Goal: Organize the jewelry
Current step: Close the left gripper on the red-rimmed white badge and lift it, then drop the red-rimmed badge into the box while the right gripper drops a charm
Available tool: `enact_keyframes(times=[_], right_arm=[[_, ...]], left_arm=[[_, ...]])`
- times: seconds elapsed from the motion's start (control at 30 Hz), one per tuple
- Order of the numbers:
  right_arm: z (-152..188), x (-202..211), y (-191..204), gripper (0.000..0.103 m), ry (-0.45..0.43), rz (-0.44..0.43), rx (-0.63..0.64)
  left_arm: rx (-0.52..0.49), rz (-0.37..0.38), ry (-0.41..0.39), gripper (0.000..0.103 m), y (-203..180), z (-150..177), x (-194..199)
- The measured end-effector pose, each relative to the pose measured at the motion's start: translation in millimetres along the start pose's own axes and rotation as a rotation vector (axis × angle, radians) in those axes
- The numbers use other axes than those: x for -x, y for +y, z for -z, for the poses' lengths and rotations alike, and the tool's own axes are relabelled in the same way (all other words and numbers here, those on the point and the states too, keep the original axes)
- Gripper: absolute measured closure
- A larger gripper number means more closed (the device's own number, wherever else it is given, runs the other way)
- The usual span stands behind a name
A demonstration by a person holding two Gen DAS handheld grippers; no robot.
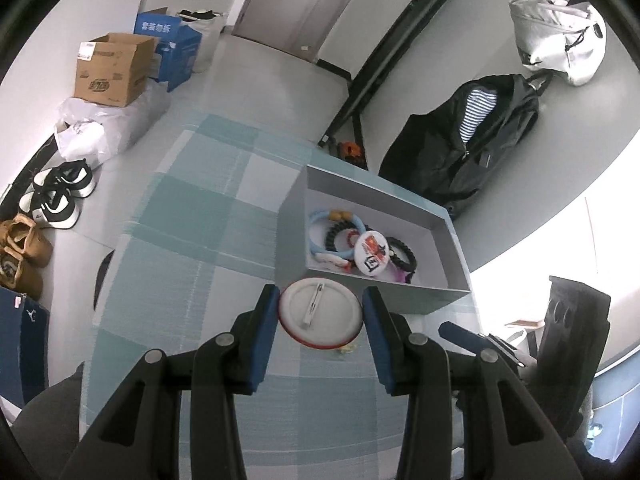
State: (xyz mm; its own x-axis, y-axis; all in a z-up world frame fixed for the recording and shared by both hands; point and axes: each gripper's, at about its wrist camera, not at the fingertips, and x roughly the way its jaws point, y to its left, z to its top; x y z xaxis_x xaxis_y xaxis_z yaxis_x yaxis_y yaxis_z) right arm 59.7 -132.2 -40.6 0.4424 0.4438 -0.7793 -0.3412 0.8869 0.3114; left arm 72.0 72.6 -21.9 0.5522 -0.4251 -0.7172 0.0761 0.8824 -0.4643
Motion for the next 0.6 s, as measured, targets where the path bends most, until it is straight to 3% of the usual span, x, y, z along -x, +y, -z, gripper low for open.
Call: enact_keyframes(times=[0.23,0.33,0.37,0.53,0.6], right_arm=[[4.3,-20.5,36.6,0.017,0.051,-0.004,0.124],[6.1,-32.3,47.3,0.035,0.081,0.023,0.165],[6.7,-35.6,49.0,0.046,0.091,0.032,0.174],[5.1,-41.6,57.7,0.053,0.079,0.066,0.207],[3.8,-44.2,59.3,0.061,0.074,0.087,0.217]], left_arm=[[-0.048,-0.039,0.016,0.066,3.2,5.9,1.5],[-0.054,-0.045,0.026,0.066,5.8,6.3,2.7],[-0.051,-0.039,0.026,0.066,7.2,5.9,3.5],[-0.056,-0.04,0.018,0.066,9.7,4.9,7.1],[-0.056,-0.034,0.017,0.066,10.3,4.5,7.8]])
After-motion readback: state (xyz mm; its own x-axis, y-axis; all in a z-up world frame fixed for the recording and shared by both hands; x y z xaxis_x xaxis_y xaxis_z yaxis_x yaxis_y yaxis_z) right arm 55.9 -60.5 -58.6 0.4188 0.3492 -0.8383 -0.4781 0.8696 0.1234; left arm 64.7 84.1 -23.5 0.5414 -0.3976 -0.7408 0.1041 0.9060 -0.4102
